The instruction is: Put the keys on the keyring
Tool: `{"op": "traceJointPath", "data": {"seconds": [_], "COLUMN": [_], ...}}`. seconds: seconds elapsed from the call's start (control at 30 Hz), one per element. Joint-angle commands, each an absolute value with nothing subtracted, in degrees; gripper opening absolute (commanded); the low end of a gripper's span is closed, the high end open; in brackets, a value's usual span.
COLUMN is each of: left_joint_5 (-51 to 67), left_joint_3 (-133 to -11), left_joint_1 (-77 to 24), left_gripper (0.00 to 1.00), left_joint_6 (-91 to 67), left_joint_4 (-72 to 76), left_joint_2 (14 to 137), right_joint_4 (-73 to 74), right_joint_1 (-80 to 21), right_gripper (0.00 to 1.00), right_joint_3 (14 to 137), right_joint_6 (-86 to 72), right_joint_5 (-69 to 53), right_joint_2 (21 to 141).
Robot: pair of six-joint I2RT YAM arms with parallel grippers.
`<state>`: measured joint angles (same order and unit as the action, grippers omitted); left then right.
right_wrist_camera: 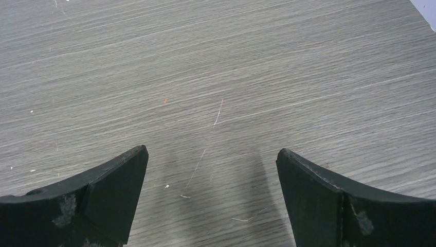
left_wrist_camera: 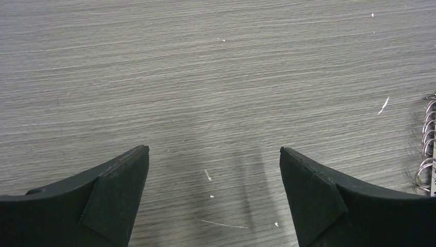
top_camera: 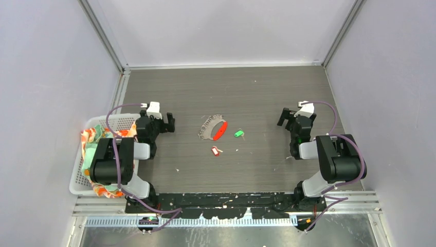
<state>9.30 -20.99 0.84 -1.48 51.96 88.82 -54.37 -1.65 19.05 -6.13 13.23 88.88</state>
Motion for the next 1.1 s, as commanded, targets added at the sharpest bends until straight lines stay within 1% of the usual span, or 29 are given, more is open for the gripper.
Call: {"op": "traceJointPath", "data": {"seconds": [0.0, 0.07, 0.1, 0.27, 0.33, 0.37, 0.4, 0.47, 0.53, 0.6, 0.63, 0.7, 0.77, 0.83, 0.93, 1.07], "left_joint_5": [6.43, 6.45, 6.42, 6.48, 5.61, 5.02, 5.07, 6.06, 8.43, 11.50, 13.67, 17.84, 21.86, 25.57, 27.10, 26.37], "left_joint_3": [-21.36, -21.36, -21.36, -21.18, -21.84, -22.92, -24.72, -31.36, -40.51, -47.09, -49.97, -54.32, -57.44, -59.53, -62.58, -66.99], "left_joint_1": [1.27, 1.30, 1.31, 1.27, 1.87, 1.97, 2.02, 2.02, 2.02, 2.02, 2.02, 2.02, 1.99, 1.87, 0.56, -3.55], "left_gripper": [1.00, 1.00, 1.00, 1.00, 1.00, 1.00, 1.00, 1.00, 1.00, 1.00, 1.00, 1.00, 1.00, 1.00, 1.00, 1.00], "left_joint_6": [-1.49, -1.49, -1.49, -1.58, -2.58, -2.78, -2.40, -0.74, 1.46, 3.82, 4.78, 6.85, 8.36, 9.35, 9.78, 10.11], "left_joint_4": [53.35, 53.35, 53.35, 53.65, 50.61, 46.94, 41.39, 24.47, 8.16, -5.06, -10.72, -19.42, -26.24, -29.66, -32.88, -36.74], "left_joint_2": [88.80, 88.79, 88.79, 88.66, 86.67, 84.88, 82.76, 79.31, 78.32, 78.75, 79.16, 79.88, 80.49, 80.66, 81.57, 84.72], "right_joint_4": [-56.39, -55.37, -55.81, -55.88, -55.20, -52.13, -47.98, -32.25, -15.81, -8.30, -7.13, -10.63, -13.48, -6.87, 3.77, 8.40], "right_joint_1": [-1.45, -1.42, -1.39, -1.41, -1.60, -1.66, -1.97, -2.06, -1.64, -1.22, -0.86, -0.79, -4.31, -10.37, -19.45, -27.04], "right_gripper": [1.00, 1.00, 1.00, 1.00, 1.00, 1.00, 1.00, 1.00, 1.00, 1.00, 1.00, 1.00, 1.00, 1.00, 1.00, 0.93], "right_joint_3": [19.18, 19.96, 19.53, 19.71, 19.83, 20.31, 21.44, 26.85, 33.20, 37.01, 38.64, 39.81, 41.10, 47.46, 59.28, 67.14], "right_joint_6": [-6.16, -8.97, -9.13, -9.51, -10.36, -11.05, -11.25, -14.40, -23.96, -36.99, -38.52, -36.52, -33.67, -28.52, -20.02, -13.58], "right_joint_5": [15.29, 21.88, 23.17, 24.01, 27.98, 28.89, 30.37, 31.81, 34.15, 34.31, 29.74, 16.04, 6.55, 3.98, -0.07, -5.35], "right_joint_2": [88.88, 89.06, 88.99, 89.11, 87.43, 85.93, 81.88, 74.90, 71.56, 71.57, 71.66, 72.63, 74.71, 78.59, 86.94, 95.51]}}
